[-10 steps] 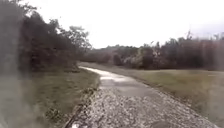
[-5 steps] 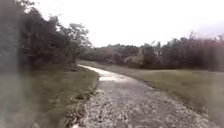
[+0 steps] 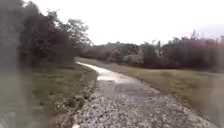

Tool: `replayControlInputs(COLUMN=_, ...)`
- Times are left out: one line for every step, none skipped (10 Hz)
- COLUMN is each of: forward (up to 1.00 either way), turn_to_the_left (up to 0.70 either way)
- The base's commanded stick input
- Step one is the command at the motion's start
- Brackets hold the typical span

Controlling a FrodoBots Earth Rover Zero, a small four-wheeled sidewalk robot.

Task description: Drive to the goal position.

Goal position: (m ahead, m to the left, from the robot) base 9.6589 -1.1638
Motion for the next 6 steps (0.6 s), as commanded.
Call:
replayControlInputs(forward=0.7, turn_to_the_left=0.0)
replayControlInputs(forward=0.7, turn_to_the_left=0.0)
replayControlInputs(forward=0.7, turn_to_the_left=-0.06)
replayControlInputs(forward=0.7, turn_to_the_left=-0.27)
replayControlInputs(forward=0.7, turn_to_the_left=-0.22)
replayControlInputs(forward=0.7, turn_to_the_left=0.0)
